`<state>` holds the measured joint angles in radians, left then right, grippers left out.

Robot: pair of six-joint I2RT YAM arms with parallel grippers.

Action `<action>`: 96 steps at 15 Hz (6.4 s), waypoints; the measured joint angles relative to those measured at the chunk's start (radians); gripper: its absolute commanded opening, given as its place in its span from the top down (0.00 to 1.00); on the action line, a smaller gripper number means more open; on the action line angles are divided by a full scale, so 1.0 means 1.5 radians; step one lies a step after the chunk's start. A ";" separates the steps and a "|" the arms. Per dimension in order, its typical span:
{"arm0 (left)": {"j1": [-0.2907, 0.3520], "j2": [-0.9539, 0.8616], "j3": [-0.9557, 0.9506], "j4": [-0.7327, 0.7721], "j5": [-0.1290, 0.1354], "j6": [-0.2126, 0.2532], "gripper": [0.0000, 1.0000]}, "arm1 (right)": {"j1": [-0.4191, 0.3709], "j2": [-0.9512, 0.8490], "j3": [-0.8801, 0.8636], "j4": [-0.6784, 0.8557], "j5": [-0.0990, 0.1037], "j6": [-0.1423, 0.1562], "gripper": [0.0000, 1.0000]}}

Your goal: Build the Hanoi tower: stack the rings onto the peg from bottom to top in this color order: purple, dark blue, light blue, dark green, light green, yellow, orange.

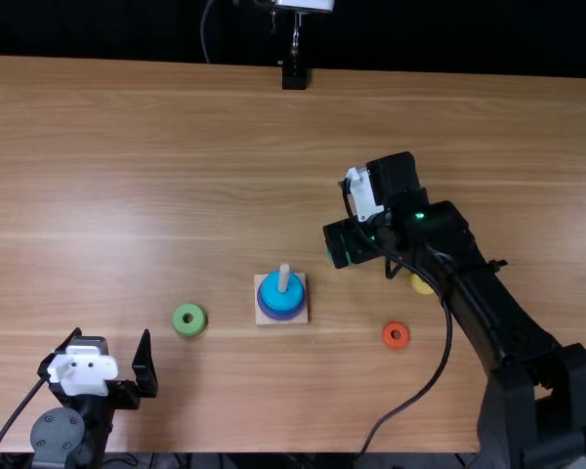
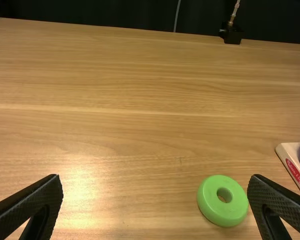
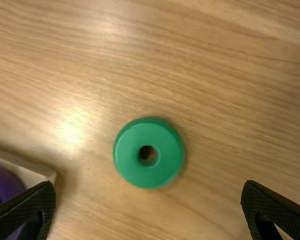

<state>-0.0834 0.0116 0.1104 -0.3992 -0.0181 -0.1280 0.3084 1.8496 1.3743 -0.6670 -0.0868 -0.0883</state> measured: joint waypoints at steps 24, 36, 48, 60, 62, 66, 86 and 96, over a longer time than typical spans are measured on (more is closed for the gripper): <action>0.000 0.000 0.000 0.000 0.000 0.000 0.00 | 0.043 0.105 0.010 0.011 0.043 0.042 0.00; 0.000 0.000 0.000 0.000 0.000 0.001 0.00 | 0.043 0.112 0.014 0.018 0.043 0.043 0.00; 0.000 0.000 0.000 0.000 0.000 0.000 0.00 | 0.043 0.130 0.014 0.018 0.041 0.042 1.00; 0.000 0.000 0.000 -0.001 0.000 0.000 0.00 | 0.053 0.005 0.194 -0.259 0.041 0.016 1.00; 0.000 0.000 0.000 0.000 0.000 0.000 0.00 | 0.079 -0.002 0.238 -0.348 0.040 0.003 1.00; 0.000 0.000 0.000 0.000 0.000 0.000 0.00 | 0.126 -0.016 0.330 -0.443 0.040 -0.003 1.00; 0.000 0.000 0.000 0.000 0.000 0.000 0.00 | 0.231 -0.021 0.384 -0.458 0.016 0.005 1.00; 0.000 0.000 0.000 0.000 0.000 0.000 0.00 | 0.235 -0.021 0.382 -0.455 -0.001 0.008 1.00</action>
<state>-0.0834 0.0116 0.1104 -0.3996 -0.0181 -0.1280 0.6613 1.8183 1.9480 -1.3495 -0.0875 -0.0761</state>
